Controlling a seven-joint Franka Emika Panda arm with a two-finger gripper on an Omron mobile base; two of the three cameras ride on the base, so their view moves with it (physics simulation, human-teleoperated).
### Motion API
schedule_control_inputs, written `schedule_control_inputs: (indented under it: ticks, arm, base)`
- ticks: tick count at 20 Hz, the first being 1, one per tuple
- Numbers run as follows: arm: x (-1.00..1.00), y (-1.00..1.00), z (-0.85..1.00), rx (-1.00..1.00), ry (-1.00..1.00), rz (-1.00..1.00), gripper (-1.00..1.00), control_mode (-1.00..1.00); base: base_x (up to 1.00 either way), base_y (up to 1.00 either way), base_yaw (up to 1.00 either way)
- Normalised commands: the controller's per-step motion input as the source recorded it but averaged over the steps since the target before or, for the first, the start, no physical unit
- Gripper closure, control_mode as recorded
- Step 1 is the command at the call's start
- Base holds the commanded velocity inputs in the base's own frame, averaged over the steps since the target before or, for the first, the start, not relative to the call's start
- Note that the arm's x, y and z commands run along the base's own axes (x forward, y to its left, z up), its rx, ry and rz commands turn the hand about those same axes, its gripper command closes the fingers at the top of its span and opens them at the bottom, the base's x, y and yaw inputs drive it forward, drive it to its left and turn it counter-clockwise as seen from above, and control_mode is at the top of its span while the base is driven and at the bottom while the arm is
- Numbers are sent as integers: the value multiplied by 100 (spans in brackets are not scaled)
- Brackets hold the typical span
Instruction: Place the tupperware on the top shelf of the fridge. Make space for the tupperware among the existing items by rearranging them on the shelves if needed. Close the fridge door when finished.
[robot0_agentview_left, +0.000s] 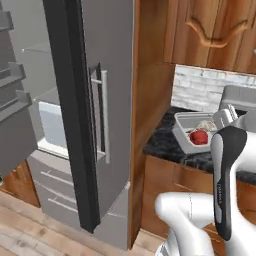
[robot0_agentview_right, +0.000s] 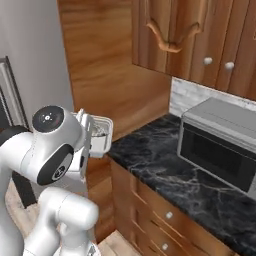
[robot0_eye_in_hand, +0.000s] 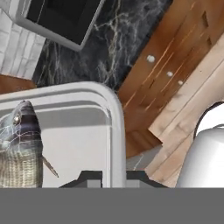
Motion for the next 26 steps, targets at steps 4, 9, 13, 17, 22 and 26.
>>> schedule_control_inputs:
  ticks: [4, 9, 13, 17, 22, 26]
  arm:
    - [0, 0, 0, 0, 0, 0, 100, 100]
    - [0, 0, 0, 0, 0, 0, 100, 100]
    - [0, 0, 0, 0, 0, 0, 100, 100]
    - [0, 0, 0, 0, 0, 0, 100, 100]
    - [0, 0, 0, 0, 0, 0, 100, 100]
    - [0, 0, 0, 0, 0, 0, 100, 100]
  base:
    - [0, 26, 78]
    - [-10, 32, 80]
    - [-4, 50, 74]
    - [0, 81, 61]
    - [6, 99, 44]
    - [34, 69, 2]
